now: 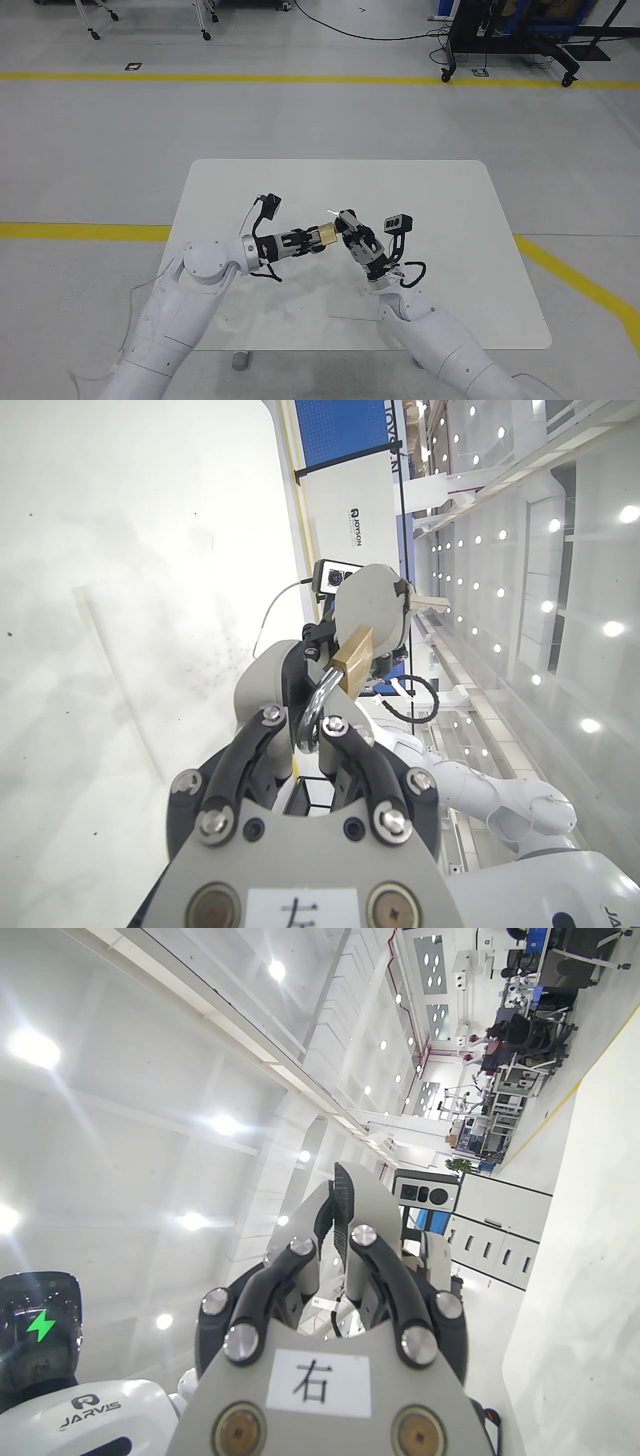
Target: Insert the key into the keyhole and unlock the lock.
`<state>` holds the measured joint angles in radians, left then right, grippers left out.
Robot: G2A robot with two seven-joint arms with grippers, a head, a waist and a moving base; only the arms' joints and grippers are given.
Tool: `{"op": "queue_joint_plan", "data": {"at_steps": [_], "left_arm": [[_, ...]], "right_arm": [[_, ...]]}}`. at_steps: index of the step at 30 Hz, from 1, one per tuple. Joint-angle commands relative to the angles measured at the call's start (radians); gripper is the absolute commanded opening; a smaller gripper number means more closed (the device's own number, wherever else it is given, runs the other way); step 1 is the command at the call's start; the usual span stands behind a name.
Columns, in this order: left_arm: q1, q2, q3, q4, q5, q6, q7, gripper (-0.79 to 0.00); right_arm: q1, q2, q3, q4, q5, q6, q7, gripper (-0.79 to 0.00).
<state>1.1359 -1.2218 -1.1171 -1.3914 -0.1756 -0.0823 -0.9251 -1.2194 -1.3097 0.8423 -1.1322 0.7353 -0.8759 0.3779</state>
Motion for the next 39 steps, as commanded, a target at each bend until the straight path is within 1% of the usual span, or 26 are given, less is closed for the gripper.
{"op": "queue_joint_plan", "data": {"at_steps": [1,6,12,14,18,20,23,28,29,31,33,39], "left_arm": [[-0.002,0.001,0.002,0.001,0.003,-0.001,0.000,-0.785],[-0.005,0.003,0.001,0.005,0.007,0.001,0.010,-0.785],[0.001,0.007,-0.019,0.009,-0.001,0.011,0.038,-0.785],[0.003,0.009,-0.022,0.007,-0.004,0.012,0.036,-0.785],[0.004,0.011,-0.023,0.003,-0.002,0.013,0.033,-0.785],[0.003,0.012,-0.019,0.001,-0.004,0.006,0.017,-0.785],[0.001,0.012,-0.008,0.001,-0.015,-0.003,-0.010,-0.785],[-0.010,0.009,0.005,0.020,-0.047,-0.005,-0.031,-0.785],[-0.015,0.010,0.008,0.024,-0.033,0.000,-0.025,-0.785],[-0.036,0.015,0.031,-0.006,0.069,-0.030,-0.063,-0.785],[-0.036,0.015,0.031,-0.006,0.069,-0.030,-0.063,-0.785],[-0.036,0.015,0.031,-0.006,0.069,-0.030,-0.063,-0.785]], "right_arm": [[0.000,-0.003,0.003,0.005,0.006,-0.006,0.009,-0.785],[0.000,-0.005,0.013,0.010,0.012,0.006,0.078,-0.785],[-0.017,0.012,0.052,-0.007,0.029,0.039,0.256,-0.785],[-0.024,0.020,0.073,-0.010,0.024,0.047,0.287,-0.785],[-0.049,0.025,0.118,-0.032,0.053,0.032,0.261,-0.785],[-0.056,0.024,0.134,-0.030,0.049,0.020,0.228,-0.785],[-0.058,0.015,0.131,-0.031,0.042,0.020,0.172,-0.785],[-0.033,-0.007,0.093,0.001,-0.029,0.015,0.102,-0.785],[-0.030,-0.011,0.090,0.005,-0.032,0.013,0.097,-0.785],[-0.028,-0.014,0.088,0.007,-0.039,0.013,0.097,-0.785],[-0.027,-0.014,0.092,0.011,-0.040,0.032,0.096,-0.785],[-0.027,-0.014,0.092,0.011,-0.040,0.032,0.096,-0.785]]}}
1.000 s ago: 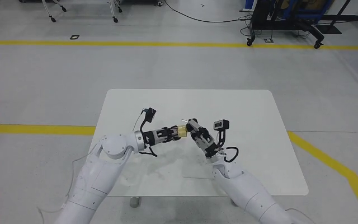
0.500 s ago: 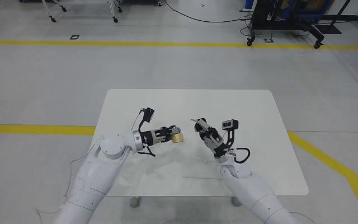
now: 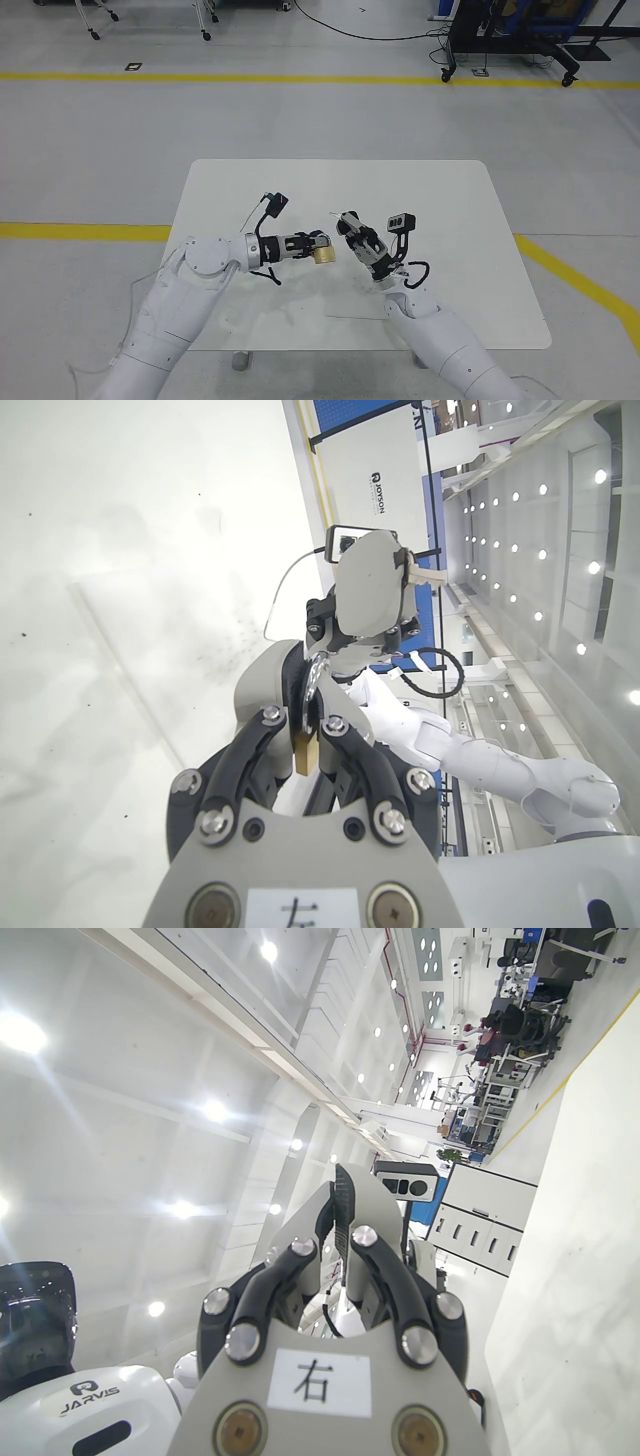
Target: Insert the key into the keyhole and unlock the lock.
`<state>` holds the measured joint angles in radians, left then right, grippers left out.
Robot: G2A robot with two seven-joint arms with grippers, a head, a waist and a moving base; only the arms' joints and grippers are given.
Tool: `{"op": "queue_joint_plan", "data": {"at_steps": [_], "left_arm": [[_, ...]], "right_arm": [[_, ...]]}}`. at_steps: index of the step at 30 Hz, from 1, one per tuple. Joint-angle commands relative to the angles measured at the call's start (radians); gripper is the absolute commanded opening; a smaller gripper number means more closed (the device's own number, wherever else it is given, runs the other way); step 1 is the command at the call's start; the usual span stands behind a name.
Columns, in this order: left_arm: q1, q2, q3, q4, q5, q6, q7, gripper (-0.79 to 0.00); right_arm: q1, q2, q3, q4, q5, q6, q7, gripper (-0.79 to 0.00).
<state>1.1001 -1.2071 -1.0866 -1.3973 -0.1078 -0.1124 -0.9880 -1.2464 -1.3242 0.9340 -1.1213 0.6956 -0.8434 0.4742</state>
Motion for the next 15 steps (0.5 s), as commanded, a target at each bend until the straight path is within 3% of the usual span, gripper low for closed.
{"op": "queue_joint_plan", "data": {"at_steps": [1,5,10,15], "left_arm": [[0.012,-0.002,0.006,-0.001,-0.025,0.015,0.006,-0.785],[-0.013,-0.011,0.012,0.041,-0.105,0.194,0.046,-0.785],[-0.101,-0.026,0.057,0.137,-0.143,0.423,0.048,-0.785],[-0.149,-0.045,0.089,0.241,-0.182,0.454,0.107,-0.785]], "right_arm": [[0.000,0.000,0.000,0.000,0.000,0.000,0.000,-0.785],[-0.008,0.001,0.007,-0.018,-0.009,0.018,-0.014,-0.785],[-0.058,0.021,0.063,-0.115,-0.132,0.139,-0.078,-0.785],[-0.159,0.047,0.144,-0.282,-0.385,0.300,-0.251,-0.785]]}}
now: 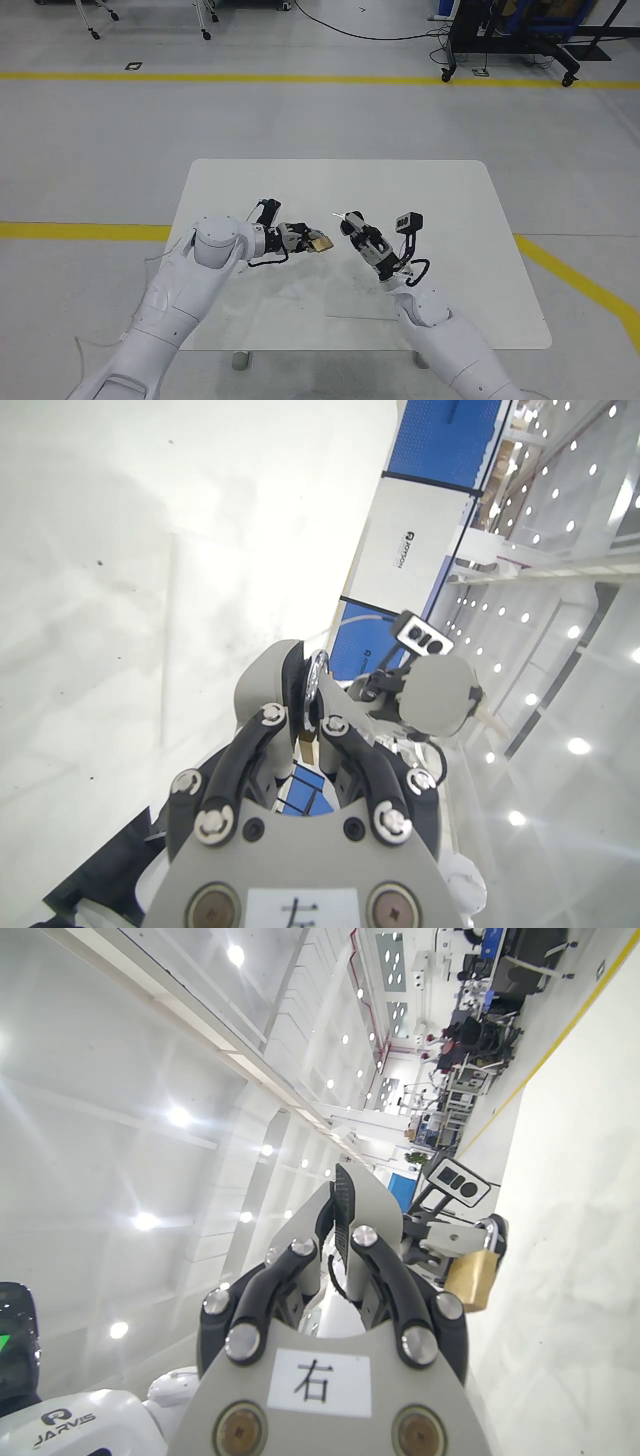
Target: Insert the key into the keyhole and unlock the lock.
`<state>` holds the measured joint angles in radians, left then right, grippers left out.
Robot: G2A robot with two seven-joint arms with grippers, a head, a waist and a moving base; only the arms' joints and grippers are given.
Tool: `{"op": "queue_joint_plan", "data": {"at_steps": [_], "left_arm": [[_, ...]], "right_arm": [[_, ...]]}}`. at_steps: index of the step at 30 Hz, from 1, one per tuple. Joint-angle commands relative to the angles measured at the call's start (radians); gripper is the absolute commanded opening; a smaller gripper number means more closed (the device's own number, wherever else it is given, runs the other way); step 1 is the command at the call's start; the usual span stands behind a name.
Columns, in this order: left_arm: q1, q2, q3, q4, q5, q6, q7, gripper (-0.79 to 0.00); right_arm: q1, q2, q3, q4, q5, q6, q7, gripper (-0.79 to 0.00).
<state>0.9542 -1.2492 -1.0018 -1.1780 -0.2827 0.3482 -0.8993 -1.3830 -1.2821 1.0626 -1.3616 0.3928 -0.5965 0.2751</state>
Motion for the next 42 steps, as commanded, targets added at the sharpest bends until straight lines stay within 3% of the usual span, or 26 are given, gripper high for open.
{"op": "queue_joint_plan", "data": {"at_steps": [1,6,10,22,34,42], "left_arm": [[-0.006,-0.005,0.007,0.037,-0.010,-0.011,0.030,-0.785],[-0.006,-0.007,-0.001,0.088,-0.027,-0.083,0.046,-0.785],[-0.007,-0.012,-0.009,0.092,-0.050,-0.141,0.078,-0.785],[0.024,-0.016,-0.038,0.077,-0.133,-0.175,0.123,-0.785],[0.069,-0.016,-0.070,0.023,-0.203,-0.240,0.134,-0.785],[0.071,-0.014,-0.072,0.014,-0.188,-0.239,0.130,-0.785]], "right_arm": [[-0.049,0.007,0.023,-0.088,-0.124,0.092,-0.084,-0.785],[-0.149,0.022,0.043,-0.251,-0.266,0.330,-0.134,-0.785],[-0.183,0.021,0.031,-0.321,-0.338,0.432,-0.190,-0.785],[-0.185,0.020,0.027,-0.330,-0.334,0.432,-0.197,-0.785],[-0.166,-0.010,-0.024,-0.282,-0.391,0.425,-0.422,-0.785],[-0.138,-0.032,-0.072,-0.247,-0.402,0.419,-0.472,-0.785]]}}
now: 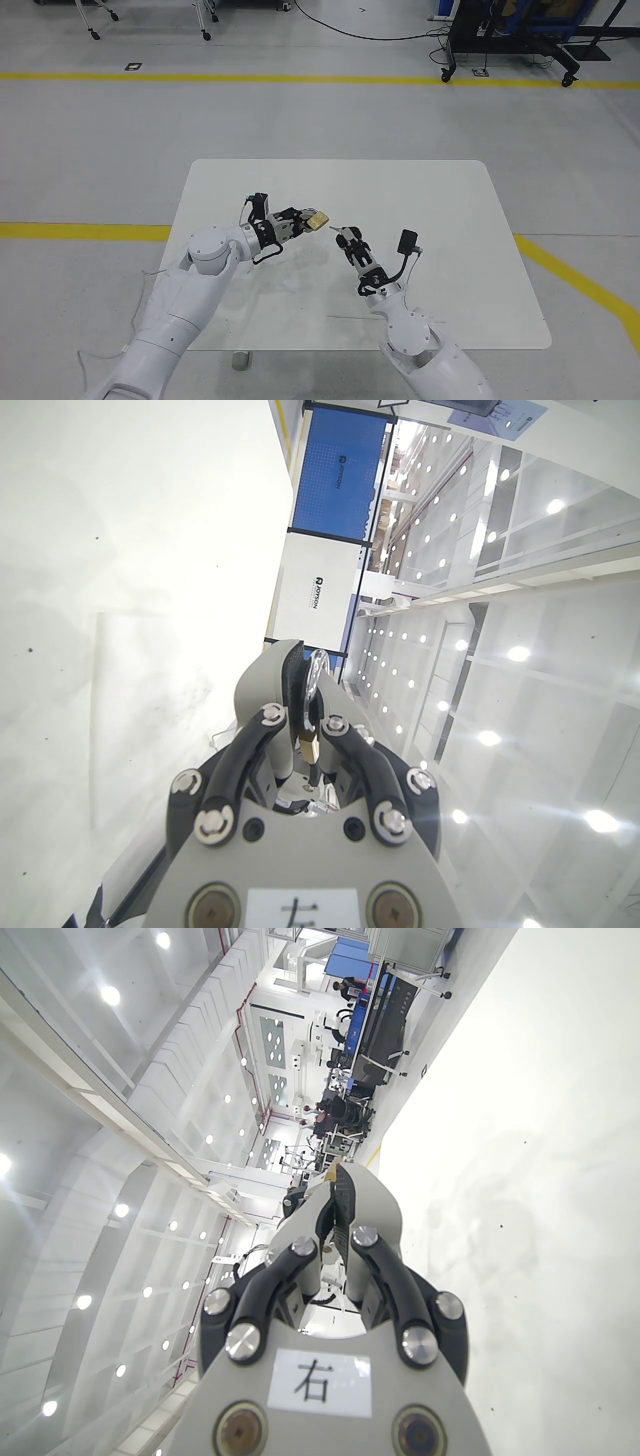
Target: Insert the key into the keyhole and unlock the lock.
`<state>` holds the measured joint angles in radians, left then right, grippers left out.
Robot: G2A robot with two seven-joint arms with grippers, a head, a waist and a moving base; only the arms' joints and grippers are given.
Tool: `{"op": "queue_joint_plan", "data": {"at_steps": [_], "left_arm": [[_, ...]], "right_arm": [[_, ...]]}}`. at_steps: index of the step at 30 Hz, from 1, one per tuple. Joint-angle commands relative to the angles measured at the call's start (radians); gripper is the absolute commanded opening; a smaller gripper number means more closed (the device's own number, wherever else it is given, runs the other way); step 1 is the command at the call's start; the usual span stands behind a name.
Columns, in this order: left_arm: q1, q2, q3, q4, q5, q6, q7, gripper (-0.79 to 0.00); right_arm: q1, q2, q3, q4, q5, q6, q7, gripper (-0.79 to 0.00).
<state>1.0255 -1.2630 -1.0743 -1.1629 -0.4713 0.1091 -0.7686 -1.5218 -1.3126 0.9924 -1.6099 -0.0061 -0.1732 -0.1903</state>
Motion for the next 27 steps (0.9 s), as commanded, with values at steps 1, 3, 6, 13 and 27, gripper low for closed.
{"op": "queue_joint_plan", "data": {"at_steps": [1,3,6,13,27], "left_arm": [[-0.001,0.000,0.001,-0.003,0.003,0.001,-0.005,-0.785],[-0.002,0.000,0.004,-0.005,0.007,0.004,-0.014,-0.785],[-0.004,0.000,0.011,-0.005,0.016,0.011,-0.026,-0.785],[-0.006,-0.001,0.015,-0.005,0.019,0.012,-0.026,-0.785],[0.003,0.000,0.011,-0.019,0.040,0.013,0.008,-0.785]], "right_arm": [[0.000,-0.003,-0.003,0.002,-0.005,-0.009,-0.013,-0.785],[-0.001,-0.006,-0.003,0.005,-0.008,-0.010,-0.022,-0.785],[-0.001,-0.009,0.001,0.009,0.000,-0.010,-0.023,-0.785],[-0.003,-0.015,0.007,0.010,-0.008,-0.003,-0.016,-0.785],[-0.021,-0.027,-0.006,-0.015,-0.085,0.030,-0.050,-0.785]]}}
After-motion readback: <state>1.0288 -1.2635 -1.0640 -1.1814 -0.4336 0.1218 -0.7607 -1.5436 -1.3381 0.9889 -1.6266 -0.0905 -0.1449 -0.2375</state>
